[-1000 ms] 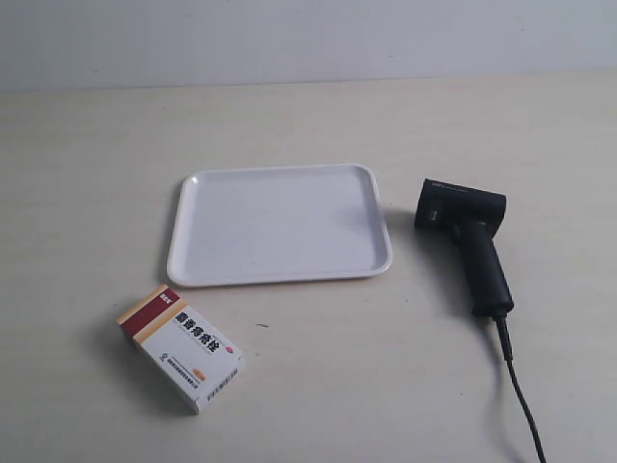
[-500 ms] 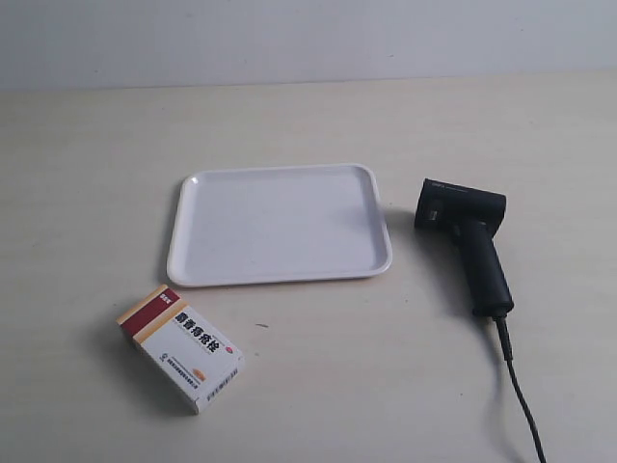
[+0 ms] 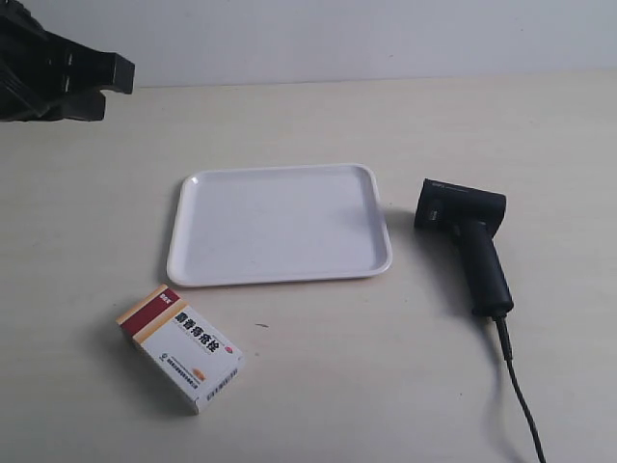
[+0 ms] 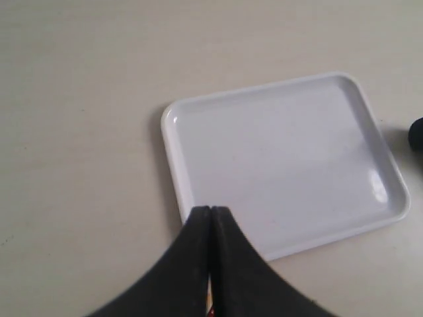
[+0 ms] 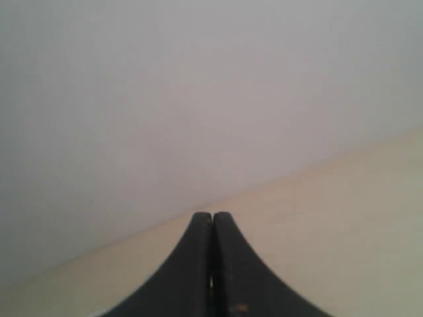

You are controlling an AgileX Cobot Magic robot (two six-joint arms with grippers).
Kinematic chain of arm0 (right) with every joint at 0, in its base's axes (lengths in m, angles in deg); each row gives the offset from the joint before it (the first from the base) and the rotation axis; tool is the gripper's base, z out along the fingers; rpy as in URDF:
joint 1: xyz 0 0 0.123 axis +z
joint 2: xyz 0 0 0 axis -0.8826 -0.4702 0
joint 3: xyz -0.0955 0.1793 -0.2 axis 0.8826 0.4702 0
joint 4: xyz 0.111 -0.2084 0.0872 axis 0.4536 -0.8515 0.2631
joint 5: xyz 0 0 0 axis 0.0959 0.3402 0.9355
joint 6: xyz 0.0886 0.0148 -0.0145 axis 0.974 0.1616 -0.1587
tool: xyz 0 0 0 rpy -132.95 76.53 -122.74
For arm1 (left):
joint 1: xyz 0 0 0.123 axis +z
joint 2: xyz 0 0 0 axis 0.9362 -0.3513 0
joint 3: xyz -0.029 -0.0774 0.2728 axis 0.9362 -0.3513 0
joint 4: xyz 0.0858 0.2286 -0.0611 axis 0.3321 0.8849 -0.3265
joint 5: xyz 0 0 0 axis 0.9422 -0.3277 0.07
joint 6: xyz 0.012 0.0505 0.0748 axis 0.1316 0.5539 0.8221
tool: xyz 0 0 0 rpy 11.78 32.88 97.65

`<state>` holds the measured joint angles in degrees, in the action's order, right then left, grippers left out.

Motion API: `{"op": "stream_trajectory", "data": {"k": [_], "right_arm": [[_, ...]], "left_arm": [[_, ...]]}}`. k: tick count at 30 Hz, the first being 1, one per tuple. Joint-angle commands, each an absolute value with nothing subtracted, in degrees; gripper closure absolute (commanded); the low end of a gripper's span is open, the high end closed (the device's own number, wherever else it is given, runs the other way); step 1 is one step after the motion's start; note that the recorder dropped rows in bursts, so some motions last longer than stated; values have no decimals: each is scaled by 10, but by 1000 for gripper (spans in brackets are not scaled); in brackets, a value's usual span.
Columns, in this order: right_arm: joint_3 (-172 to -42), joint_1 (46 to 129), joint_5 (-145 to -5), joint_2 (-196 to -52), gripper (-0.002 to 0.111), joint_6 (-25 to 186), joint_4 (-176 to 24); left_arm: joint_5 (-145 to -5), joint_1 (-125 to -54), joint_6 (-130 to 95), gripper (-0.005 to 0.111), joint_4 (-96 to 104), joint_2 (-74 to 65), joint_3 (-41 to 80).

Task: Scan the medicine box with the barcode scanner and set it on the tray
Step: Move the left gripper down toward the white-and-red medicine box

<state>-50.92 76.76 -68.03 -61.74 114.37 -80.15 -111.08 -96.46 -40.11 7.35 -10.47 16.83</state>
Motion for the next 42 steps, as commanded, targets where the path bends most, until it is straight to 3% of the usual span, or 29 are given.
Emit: {"op": "stream_trajectory", "data": {"k": [1, 7, 22, 30, 38, 42], "right_arm": [[-512, 778, -581, -620, 108, 1157, -668], [-512, 780, -533, -620, 108, 1016, -479], [-515, 780, -644, -620, 108, 975, -445], [-635, 780, -530, -706, 108, 825, -451], [-824, 780, -319, -928, 108, 798, -573], [-883, 780, -238, -1026, 108, 798, -590]], "left_arm": [[-1087, -969, -401, 107, 58, -106, 174], [-1085, -969, -401, 107, 18, -105, 174], [-1066, -969, -401, 107, -3, -108, 174], [-1081, -969, -398, 107, -5, -133, 174], [-1141, -969, -381, 107, -12, -168, 174], [-1216, -969, -342, 94, -12, -186, 195]]}}
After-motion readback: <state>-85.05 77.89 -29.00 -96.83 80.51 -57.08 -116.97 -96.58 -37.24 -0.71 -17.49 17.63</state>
